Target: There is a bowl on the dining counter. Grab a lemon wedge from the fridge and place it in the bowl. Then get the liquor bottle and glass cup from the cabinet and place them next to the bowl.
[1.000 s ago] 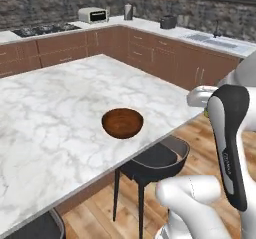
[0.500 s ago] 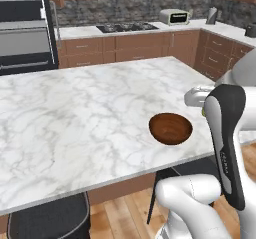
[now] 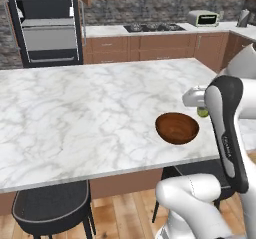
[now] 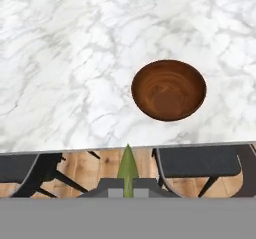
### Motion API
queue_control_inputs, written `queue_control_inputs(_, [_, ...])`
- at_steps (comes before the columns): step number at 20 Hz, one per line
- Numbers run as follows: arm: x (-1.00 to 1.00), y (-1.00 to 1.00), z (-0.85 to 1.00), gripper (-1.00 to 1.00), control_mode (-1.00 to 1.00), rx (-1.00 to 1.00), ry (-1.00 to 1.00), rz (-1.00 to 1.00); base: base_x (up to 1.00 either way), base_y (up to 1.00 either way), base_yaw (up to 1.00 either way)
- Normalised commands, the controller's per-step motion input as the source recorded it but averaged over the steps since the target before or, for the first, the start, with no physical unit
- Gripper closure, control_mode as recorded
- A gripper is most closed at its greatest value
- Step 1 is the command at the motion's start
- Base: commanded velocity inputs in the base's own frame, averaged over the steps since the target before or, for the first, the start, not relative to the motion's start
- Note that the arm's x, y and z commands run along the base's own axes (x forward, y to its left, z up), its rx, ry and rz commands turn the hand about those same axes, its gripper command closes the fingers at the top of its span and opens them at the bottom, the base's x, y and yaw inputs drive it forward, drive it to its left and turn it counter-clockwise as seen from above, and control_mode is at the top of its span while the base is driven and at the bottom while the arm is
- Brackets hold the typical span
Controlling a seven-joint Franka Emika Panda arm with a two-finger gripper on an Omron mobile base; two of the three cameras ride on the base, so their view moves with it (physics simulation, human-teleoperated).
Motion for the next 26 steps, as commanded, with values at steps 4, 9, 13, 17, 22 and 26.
queue_control_inputs(4, [1.00, -0.16, -0.58, 1.00, -1.00, -0.02, 0.29, 0.16, 0.00, 0.00, 0.00])
queue_control_inputs(9, [1.00, -0.01, -0.70, 1.00, -1.00, -0.05, 0.28, 0.12, 0.00, 0.00, 0.00])
queue_control_inputs(13, [0.92, -0.01, -0.73, 1.00, -1.00, -0.05, 0.15, 0.08, 0.00, 0.00, 0.00])
queue_control_inputs(17, [0.71, -0.19, -0.54, 1.00, -1.00, -0.02, 0.00, 0.06, 0.00, 0.00, 0.00])
queue_control_inputs(22, [0.63, -0.32, -0.54, 1.00, -1.00, 0.00, 0.01, 0.06, 0.00, 0.00, 0.00])
queue_control_inputs(26, [0.50, -0.24, -0.62, 1.00, -1.00, 0.00, 0.04, 0.06, 0.00, 0.00, 0.00])
